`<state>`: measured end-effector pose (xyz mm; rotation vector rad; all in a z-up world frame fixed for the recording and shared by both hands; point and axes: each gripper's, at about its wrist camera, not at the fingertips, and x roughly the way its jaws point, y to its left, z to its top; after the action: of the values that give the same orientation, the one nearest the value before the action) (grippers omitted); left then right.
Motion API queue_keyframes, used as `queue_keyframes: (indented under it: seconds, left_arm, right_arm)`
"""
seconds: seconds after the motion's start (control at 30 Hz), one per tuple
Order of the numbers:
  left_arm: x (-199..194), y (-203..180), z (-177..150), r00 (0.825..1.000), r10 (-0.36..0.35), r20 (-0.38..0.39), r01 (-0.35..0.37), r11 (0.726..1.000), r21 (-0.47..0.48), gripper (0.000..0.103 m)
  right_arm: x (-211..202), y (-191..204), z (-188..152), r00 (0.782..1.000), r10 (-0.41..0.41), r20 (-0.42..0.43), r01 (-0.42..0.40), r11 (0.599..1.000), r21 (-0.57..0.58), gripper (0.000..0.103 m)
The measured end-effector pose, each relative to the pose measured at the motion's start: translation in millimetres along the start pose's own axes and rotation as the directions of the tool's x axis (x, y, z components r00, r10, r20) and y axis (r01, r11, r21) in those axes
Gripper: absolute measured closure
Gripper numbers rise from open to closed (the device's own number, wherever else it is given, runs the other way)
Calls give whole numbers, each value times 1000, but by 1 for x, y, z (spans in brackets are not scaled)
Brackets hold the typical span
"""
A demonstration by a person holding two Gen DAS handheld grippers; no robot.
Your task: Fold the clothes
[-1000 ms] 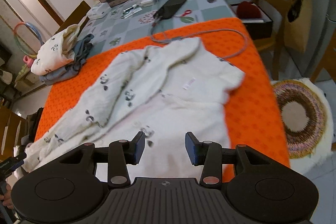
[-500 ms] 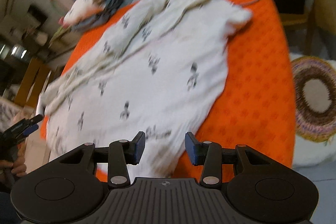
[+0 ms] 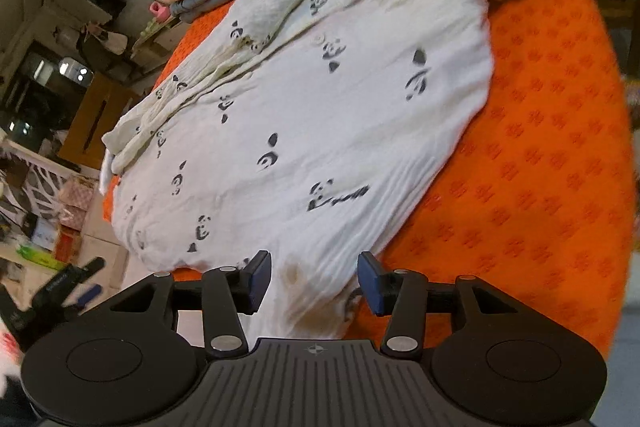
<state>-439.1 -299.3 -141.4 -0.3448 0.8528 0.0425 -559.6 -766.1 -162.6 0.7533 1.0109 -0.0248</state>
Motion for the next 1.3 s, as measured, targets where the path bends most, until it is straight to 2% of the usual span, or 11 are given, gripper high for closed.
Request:
queue_keyframes:
  seconds: [0.1, 0.23, 0.27, 0.3, 0.37, 0.53, 0.8, 0.97, 1.07, 1.2, 1.3]
  left_arm:
    - [3, 3, -3, 1000, -10, 5, 11, 996, -89, 26]
    - [-1, -7, -14, 999, -48, -1, 48, 994, -97, 26]
    - [-2, -10, -18, 999, -54, -9, 53, 994, -101, 26]
    - [-4, -13, -22, 998, -60, -16, 58, 993, -106, 26]
    - [-8, -18, -31, 995, -88, -37, 82, 987, -139, 26]
    - [-20, -32, -47, 979, -186, -88, 166, 967, -194, 26]
    - [-12, -68, -64, 886, -420, -198, 350, 883, -312, 26]
    - [2, -84, -76, 830, -509, -230, 394, 825, -404, 29]
    - [12, -89, -82, 810, -545, -214, 402, 783, -475, 31]
    - [21, -86, -83, 824, -549, -141, 395, 734, -552, 47]
    - [24, -67, -83, 866, -497, -57, 353, 688, -635, 56]
  right_arm:
    - [14, 1, -3, 1000, -4, -31, 5, 1000, 24, 52]
    - [21, 11, -8, 999, -28, -39, 27, 999, -25, 51]
    - [21, 12, -8, 999, -31, -42, 29, 999, -41, 62]
    - [21, 13, -8, 998, -26, -51, 23, 998, -51, 94]
    - [17, 11, -7, 997, 5, -74, -9, 999, -52, 98]
    - [-12, 19, -1, 995, 99, -16, -100, 994, -48, 98]
    - [-47, 37, 17, 984, 173, 48, -169, 982, -85, 98]
    - [-53, 42, 22, 980, 187, 64, -180, 979, -100, 98]
    - [-54, 43, 22, 980, 189, 67, -182, 978, -101, 98]
    - [-55, 42, 23, 979, 190, 78, -183, 979, -89, 98]
    - [-58, 41, 23, 981, 169, 91, -162, 983, -83, 99]
